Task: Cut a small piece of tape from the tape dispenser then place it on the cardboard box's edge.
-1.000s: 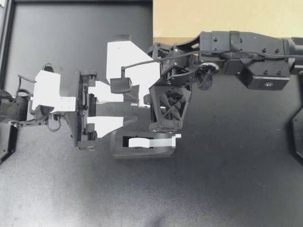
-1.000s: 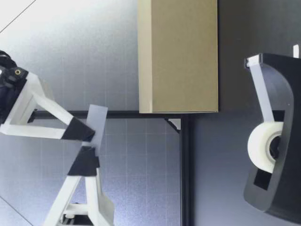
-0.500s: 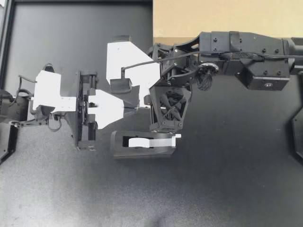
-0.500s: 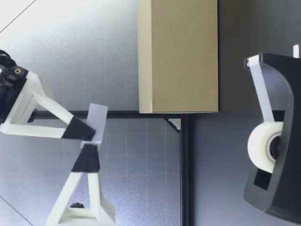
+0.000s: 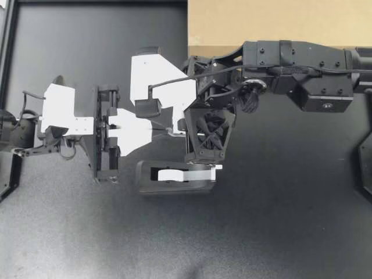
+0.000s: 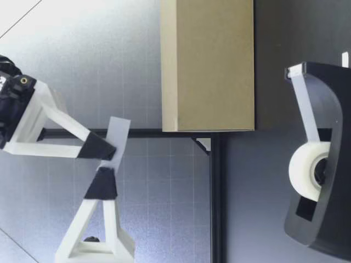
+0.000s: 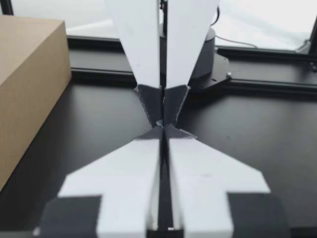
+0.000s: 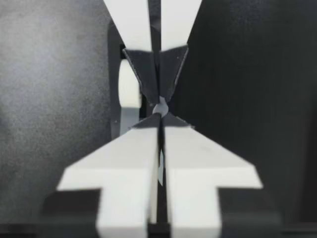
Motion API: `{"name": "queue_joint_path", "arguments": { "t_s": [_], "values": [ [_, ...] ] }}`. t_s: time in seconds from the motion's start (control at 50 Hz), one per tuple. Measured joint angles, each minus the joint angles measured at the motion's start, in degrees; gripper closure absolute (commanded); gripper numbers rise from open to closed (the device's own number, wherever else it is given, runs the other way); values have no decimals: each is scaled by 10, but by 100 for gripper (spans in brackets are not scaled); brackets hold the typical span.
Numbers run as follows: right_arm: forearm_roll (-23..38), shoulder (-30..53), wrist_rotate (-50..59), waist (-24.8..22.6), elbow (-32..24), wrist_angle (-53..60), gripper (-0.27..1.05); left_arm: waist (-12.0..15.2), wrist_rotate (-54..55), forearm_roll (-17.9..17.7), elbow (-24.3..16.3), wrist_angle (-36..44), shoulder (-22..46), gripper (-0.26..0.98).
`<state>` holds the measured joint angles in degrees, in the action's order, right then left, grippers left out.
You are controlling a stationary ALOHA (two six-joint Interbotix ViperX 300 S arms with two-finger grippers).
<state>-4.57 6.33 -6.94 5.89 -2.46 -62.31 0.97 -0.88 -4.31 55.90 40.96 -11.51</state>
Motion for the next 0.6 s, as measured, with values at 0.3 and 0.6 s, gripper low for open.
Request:
{"name": "queue_joint_path", "arguments": {
  "t_s": [0.3,0.6],
  "values": [
    [1,3,1,0,0,2,41,0,0,0,0,-1,1,82],
    [53,-43,39,10,63,47,41,0,12,-1,0,-2,7,82]
  ]
}}
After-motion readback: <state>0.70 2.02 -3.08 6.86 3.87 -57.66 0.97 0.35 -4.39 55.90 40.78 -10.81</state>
